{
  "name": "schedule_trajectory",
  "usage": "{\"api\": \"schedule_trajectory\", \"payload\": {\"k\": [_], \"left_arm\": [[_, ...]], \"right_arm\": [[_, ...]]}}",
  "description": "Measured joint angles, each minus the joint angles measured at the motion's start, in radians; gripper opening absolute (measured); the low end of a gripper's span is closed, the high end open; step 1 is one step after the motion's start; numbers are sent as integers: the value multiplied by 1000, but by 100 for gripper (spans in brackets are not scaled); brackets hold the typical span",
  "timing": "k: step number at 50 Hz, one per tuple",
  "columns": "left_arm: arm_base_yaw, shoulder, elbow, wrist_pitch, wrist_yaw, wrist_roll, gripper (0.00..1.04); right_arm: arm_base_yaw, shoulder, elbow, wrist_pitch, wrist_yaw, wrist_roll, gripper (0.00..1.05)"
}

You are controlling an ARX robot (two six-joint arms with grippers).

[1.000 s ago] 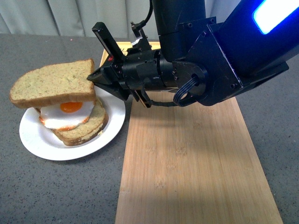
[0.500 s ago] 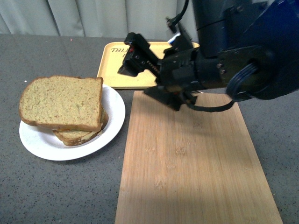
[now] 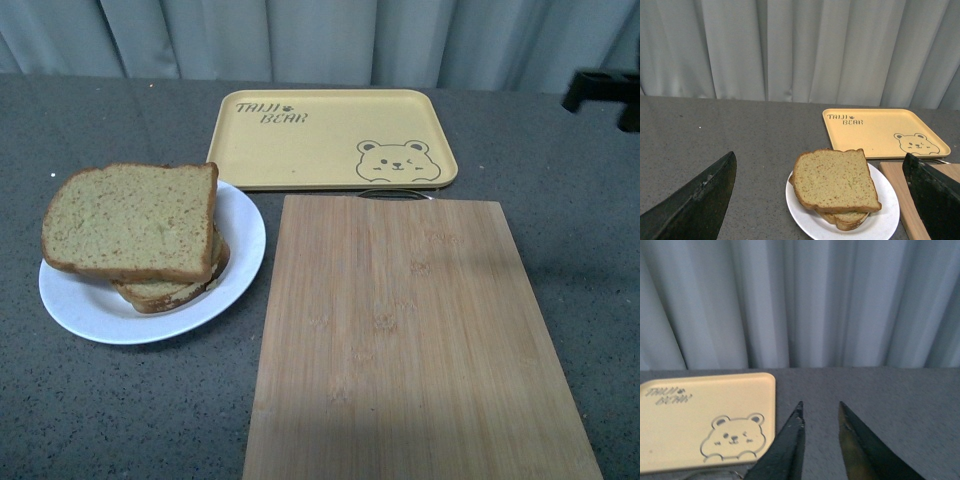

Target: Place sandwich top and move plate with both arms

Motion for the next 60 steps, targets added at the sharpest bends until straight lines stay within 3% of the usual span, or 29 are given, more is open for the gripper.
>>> {"api": "schedule_trajectory", "payload": {"k": [7,32,36,45,60], "left_arm": [[0,0,0,0,0,0,98],[0,0,0,0,0,0,98],[0,0,0,0,0,0,98],[0,0,0,0,0,0,98],[0,0,0,0,0,0,98]], "right_arm": [[-39,-90,-97,-13,-42,-13,1],[-159,-530,-331,-220,-163,-19,1],[-176,-672,-338,-369,-182,-19,1],[-266,-905,-379,-541,-266,-19,1],[-269,-1115,-406,-721,-270,-19,1]]}}
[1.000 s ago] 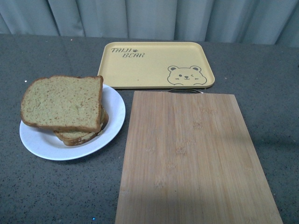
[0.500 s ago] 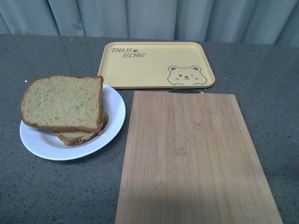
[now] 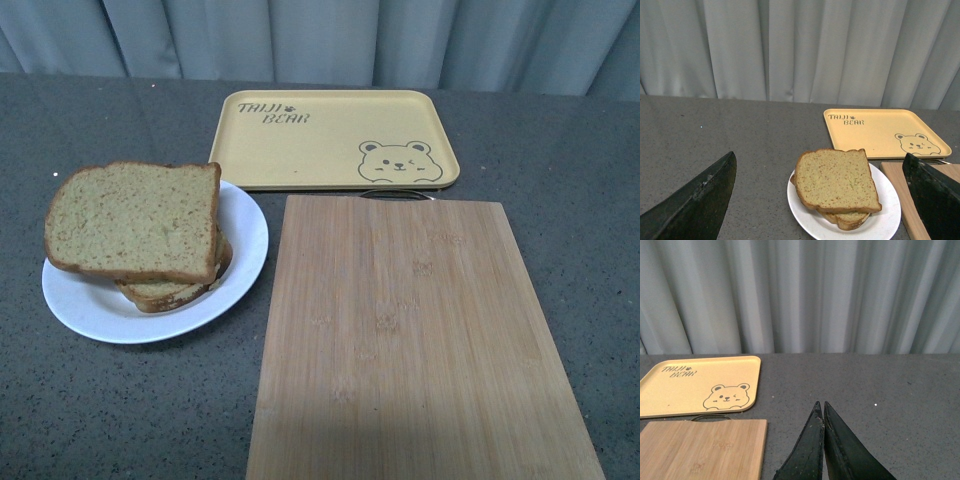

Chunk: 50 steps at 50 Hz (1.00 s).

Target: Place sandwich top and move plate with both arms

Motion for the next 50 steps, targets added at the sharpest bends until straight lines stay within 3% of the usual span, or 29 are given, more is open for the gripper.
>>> {"api": "schedule_trajectory", "payload": {"k": [50], "left_arm": [[0,0,0,0,0,0,98]], "right_arm": [[0,-478,-4,-452,-1,0,1]]}}
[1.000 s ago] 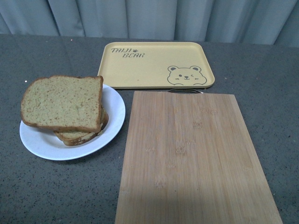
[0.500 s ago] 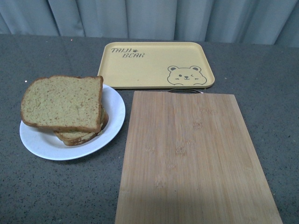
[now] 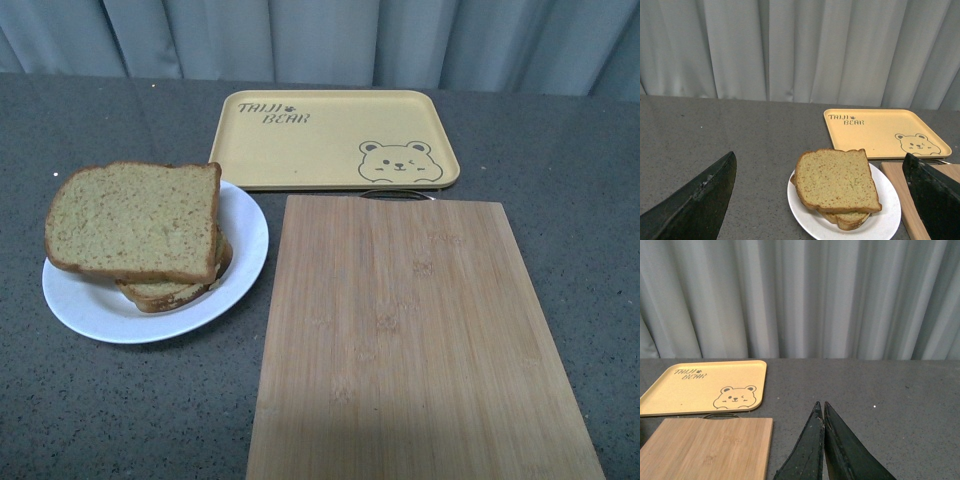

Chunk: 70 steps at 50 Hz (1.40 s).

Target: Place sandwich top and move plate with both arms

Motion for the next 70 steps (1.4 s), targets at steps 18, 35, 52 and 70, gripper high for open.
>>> {"api": "schedule_trajectory", "payload": {"k": [18,35,52,70], "left_arm": [[0,0,0,0,0,0,98],[-3,77,42,-122,-19,-53,98],[-88,815,151,220,30,-322,98],[-85,1514,377,300,124,-551,98]], "right_arm": [[0,-195,1,-201,-2,0,1],[0,-196,0,-203,-2,-2,39],[0,-196,0,-203,-3,-2,92],[0,-196,0,-203,-2,-2,95]]}}
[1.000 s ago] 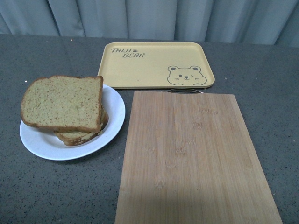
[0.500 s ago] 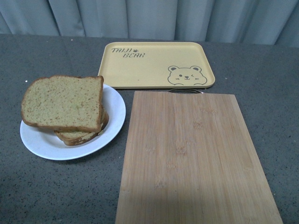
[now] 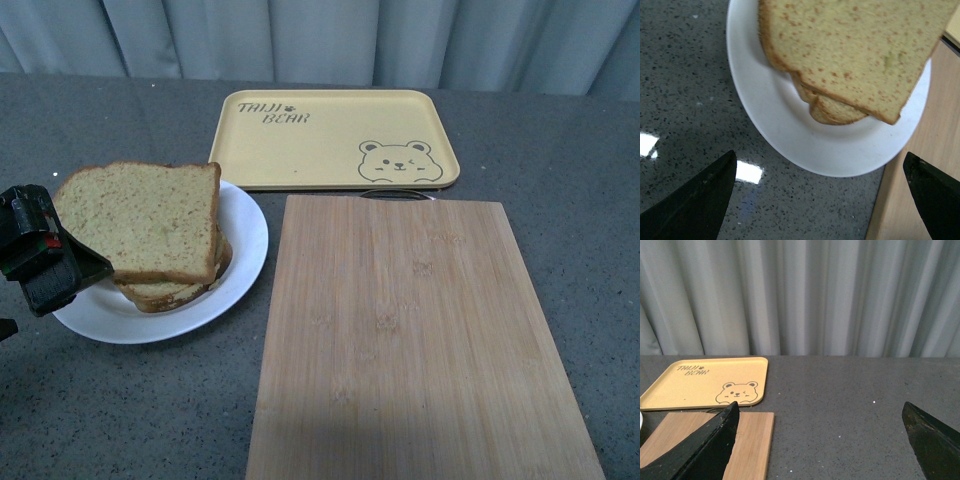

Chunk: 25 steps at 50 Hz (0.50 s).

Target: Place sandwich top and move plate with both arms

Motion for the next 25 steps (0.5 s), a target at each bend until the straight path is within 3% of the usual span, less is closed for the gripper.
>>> {"api": "schedule_trajectory", "payload": {"k": [15,25], "left_arm": [[81,92,19,-23,-1,-85,98],[69,183,31,15,-10,-125,98]], "right_arm": [[0,0,0,0,0,0,95],[0,0,0,0,0,0,95]]}}
